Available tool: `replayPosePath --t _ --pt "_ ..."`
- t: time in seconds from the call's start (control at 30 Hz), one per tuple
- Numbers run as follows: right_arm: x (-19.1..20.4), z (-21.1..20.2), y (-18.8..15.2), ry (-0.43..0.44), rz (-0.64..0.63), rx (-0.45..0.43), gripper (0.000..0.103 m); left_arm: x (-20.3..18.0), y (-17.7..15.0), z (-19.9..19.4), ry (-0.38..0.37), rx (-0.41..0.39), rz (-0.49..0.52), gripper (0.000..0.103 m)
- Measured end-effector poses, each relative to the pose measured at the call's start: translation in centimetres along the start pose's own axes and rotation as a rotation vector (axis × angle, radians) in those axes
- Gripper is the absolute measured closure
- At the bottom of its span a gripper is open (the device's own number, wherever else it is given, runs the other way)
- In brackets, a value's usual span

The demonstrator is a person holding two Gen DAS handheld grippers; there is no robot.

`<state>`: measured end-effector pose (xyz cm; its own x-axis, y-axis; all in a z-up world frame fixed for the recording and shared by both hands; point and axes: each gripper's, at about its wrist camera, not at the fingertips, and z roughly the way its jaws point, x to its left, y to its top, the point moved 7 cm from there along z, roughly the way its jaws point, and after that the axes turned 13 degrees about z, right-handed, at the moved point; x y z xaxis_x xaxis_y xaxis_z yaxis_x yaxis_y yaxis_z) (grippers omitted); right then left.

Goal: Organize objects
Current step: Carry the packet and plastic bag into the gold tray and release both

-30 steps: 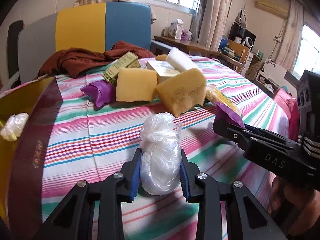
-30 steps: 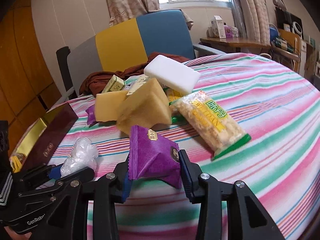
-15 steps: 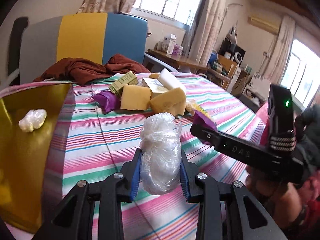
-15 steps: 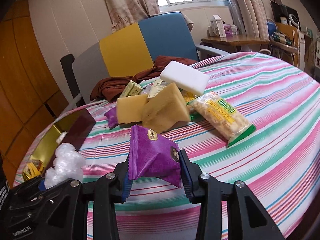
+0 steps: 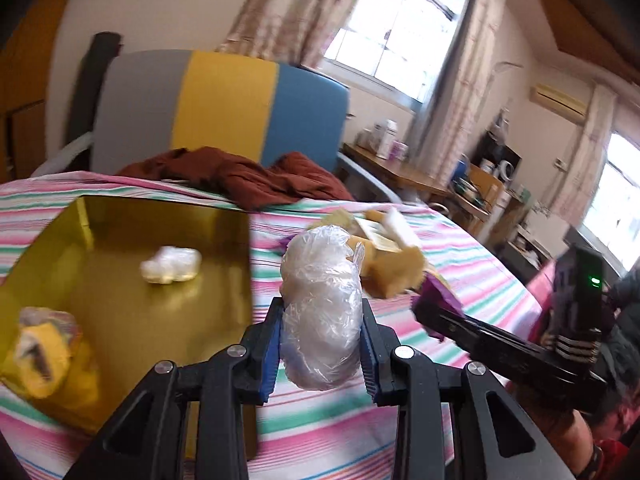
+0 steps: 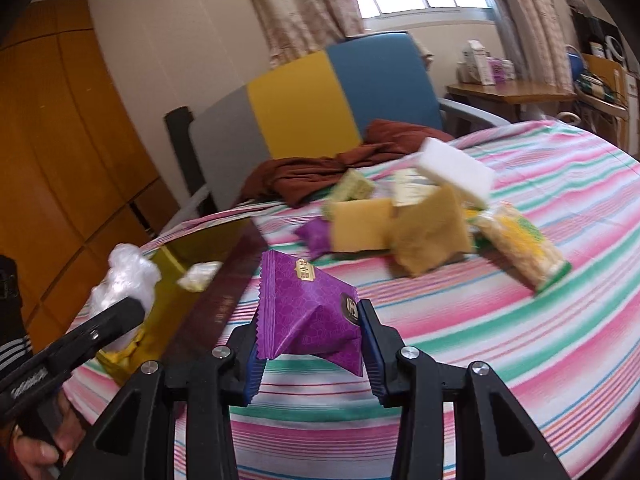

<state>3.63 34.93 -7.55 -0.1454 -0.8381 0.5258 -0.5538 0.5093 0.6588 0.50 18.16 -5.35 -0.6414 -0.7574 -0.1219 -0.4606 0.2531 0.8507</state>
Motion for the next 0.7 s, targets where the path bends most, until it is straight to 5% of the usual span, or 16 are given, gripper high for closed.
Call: replayPosePath --t 0.3,0.7 --pt "7.1 1.1 -1.5 0.116 -0.075 0.042 0.062 7.1 -2.1 -1.3 0.115 0.055 -0.077 0.069" --pt "13.5 4.4 -4.3 0.184 -0.180 0.145 0.062 10.6 -5.7 -0.4 0.160 0.200 -0.078 0.068"
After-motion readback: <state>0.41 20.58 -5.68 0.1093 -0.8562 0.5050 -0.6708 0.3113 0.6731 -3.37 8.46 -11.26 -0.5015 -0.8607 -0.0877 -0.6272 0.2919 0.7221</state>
